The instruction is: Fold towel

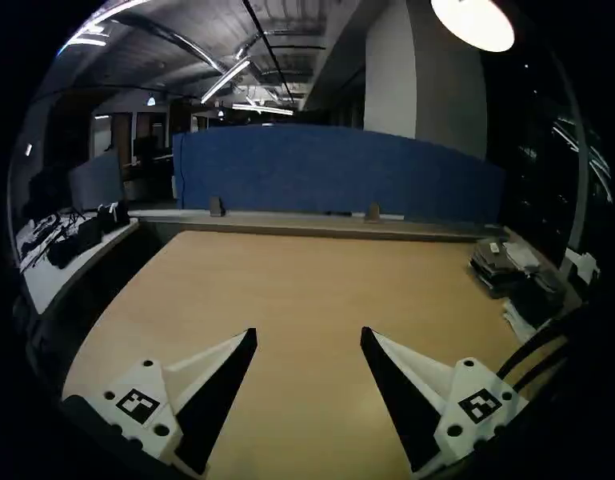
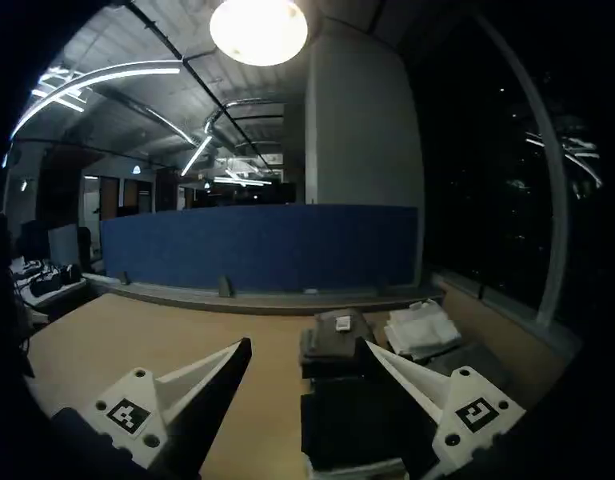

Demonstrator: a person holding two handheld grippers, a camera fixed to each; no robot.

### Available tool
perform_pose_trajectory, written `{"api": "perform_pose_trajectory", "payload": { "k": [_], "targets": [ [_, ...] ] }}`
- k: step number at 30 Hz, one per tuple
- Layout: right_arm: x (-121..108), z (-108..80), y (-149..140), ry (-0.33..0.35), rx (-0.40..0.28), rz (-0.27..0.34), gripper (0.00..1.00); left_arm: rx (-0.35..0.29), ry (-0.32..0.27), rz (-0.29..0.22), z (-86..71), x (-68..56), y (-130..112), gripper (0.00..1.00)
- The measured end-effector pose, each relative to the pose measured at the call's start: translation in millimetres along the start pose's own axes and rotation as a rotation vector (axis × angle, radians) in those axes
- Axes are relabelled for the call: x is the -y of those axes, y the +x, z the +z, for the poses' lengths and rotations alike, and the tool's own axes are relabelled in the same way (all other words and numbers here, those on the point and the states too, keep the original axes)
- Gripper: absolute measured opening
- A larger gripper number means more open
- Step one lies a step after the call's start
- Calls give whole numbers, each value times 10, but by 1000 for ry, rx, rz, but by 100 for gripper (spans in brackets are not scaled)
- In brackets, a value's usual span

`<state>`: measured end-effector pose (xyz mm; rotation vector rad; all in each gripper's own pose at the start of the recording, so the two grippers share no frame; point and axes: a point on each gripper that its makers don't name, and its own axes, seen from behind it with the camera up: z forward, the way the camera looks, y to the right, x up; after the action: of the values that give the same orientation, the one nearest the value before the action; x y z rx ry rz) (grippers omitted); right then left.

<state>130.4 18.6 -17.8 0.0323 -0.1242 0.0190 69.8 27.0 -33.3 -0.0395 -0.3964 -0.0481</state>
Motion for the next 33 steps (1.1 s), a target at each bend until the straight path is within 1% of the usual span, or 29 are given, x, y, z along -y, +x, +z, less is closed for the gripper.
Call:
{"api": "perform_pose_trajectory", "payload": {
  "k": [2, 5, 8, 11, 14, 17, 20, 26, 33],
  "targets": [
    [50, -29, 46, 1, -17, 14, 100, -53, 7, -3, -27, 26, 137, 96],
    [128, -61, 34, 6, -25, 22, 100, -132, 14, 7, -62, 54, 320, 96],
    [191, -72, -23, 17, -7, 27, 100, -173, 30, 29, -84, 78, 446, 96],
    [221, -83, -6, 18, -8, 40, 100, -212, 31, 45, -112, 36, 562, 96],
    [286, -99, 17, 27, -14, 59, 100, -248, 15, 50, -137, -40, 643, 96],
    [328, -99, 7, 32, -7, 72, 100, -281, 6, 51, -158, -80, 703, 96],
    [337, -105, -1, 27, -5, 84, 100, -310, 4, 56, -172, -98, 735, 96],
    [345, -129, -78, 22, 10, 88, 100, -327, -9, 64, -189, -151, 766, 97],
    [309, -160, -104, 14, 20, 94, 100, -340, -6, 58, -182, -96, 796, 96]
  ]
}}
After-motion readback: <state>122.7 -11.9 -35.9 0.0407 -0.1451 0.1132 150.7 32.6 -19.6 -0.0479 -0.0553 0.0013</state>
